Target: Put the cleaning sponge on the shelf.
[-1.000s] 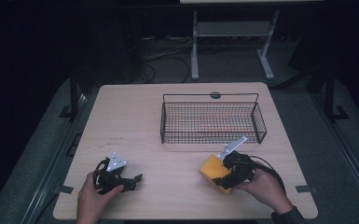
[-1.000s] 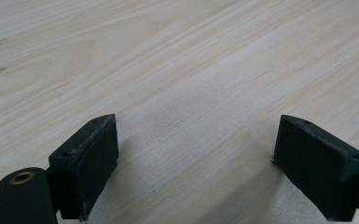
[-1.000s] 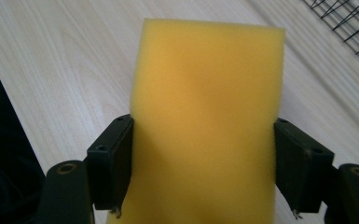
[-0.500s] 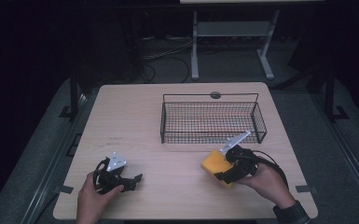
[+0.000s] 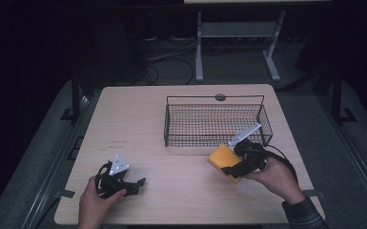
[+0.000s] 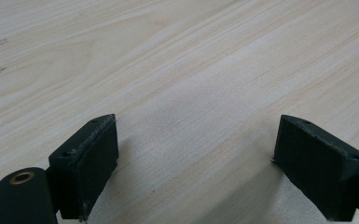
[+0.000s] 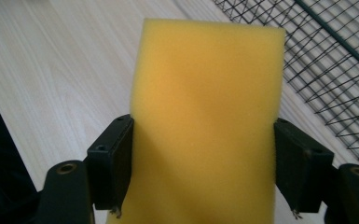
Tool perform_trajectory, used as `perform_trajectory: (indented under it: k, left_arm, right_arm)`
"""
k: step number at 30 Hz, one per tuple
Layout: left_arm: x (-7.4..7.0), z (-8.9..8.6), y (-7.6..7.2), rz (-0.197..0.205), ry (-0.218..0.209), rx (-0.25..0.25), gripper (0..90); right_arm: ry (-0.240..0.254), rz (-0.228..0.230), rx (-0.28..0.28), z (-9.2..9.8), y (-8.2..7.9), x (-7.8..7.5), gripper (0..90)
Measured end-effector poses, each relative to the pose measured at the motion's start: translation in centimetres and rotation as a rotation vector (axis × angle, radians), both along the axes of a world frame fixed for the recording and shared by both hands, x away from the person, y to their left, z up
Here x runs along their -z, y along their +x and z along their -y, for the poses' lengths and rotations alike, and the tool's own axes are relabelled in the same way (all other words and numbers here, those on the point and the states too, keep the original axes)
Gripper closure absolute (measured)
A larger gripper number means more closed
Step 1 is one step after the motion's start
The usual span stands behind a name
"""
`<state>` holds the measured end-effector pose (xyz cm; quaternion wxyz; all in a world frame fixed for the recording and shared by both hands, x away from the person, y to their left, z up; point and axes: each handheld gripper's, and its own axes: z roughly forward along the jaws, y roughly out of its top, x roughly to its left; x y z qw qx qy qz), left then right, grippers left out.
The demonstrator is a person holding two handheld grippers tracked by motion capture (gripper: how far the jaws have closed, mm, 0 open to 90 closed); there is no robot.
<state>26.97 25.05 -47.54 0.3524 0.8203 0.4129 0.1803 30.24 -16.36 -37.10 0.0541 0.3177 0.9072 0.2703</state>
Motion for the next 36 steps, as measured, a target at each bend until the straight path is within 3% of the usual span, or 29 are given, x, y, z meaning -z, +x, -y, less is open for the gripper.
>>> perform_trajectory:
  k: [17,36]
  left_arm:
    - [0.0,0.0,0.0,0.001,0.002,0.001,12.8]
    - [0.0,0.0,0.0,0.002,0.003,0.002,12.8]
  right_arm:
    - [-0.002,0.023,0.044,1.3,2.3,-1.9,29.3]
    - [-0.009,0.028,0.098,2.6,5.0,-3.0,29.2]
